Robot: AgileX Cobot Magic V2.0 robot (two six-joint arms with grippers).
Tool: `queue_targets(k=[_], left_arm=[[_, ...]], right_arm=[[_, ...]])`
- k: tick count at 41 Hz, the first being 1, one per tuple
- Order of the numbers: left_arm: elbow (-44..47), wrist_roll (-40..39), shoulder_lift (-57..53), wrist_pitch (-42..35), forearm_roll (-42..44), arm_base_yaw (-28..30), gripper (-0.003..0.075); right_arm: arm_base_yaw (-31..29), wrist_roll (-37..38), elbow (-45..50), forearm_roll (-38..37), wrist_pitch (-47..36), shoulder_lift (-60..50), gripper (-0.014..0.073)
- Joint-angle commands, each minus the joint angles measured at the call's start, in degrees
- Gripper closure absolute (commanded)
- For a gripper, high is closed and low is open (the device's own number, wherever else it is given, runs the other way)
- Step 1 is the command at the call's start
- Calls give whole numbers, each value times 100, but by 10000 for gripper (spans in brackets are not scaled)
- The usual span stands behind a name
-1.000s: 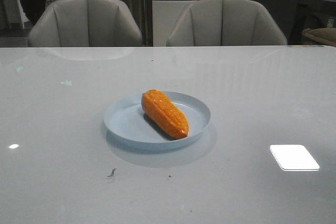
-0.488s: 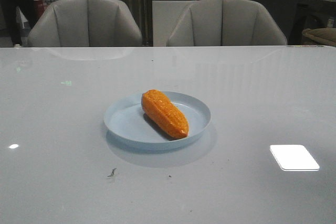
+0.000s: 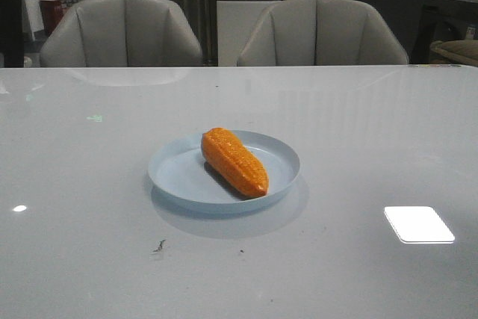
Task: Place corn on plate with both arms
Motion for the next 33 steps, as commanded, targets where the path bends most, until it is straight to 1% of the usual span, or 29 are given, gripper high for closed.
queue_targets(k=[1, 4, 7, 14, 19, 23, 28, 30, 33], left_arm=[[710, -59, -518, -1641, -518, 201, 631], [1296, -59, -918, -2244, -795, 370, 631], [1758, -59, -1388, -2478, -819, 550, 631], [2358, -16, -2384, -2481, -819, 1175, 631], [2756, 329, -3178, -2490, -776, 1532, 631], [3076, 419, -3825, -2490, -380, 1501, 631], [3545, 419, -4710, -2490, -536, 1340, 631], [3517, 419, -4979, -2015, -704, 1340, 631], [3529, 419, -5195, -1740, -736, 1340, 631]], right_arm=[[-50, -58, -159, 66, -324, -81, 29], [-50, -58, -159, 66, -324, -81, 29], [-50, -58, -159, 66, -324, -81, 29], [-50, -58, -159, 66, -324, -81, 29], [-50, -58, -159, 66, -324, -81, 29], [-50, -58, -159, 66, -324, -81, 29], [-50, -58, -159, 66, -324, -81, 29], [-50, -58, -159, 66, -321, -81, 29], [-50, -58, -159, 66, -328, -81, 29]])
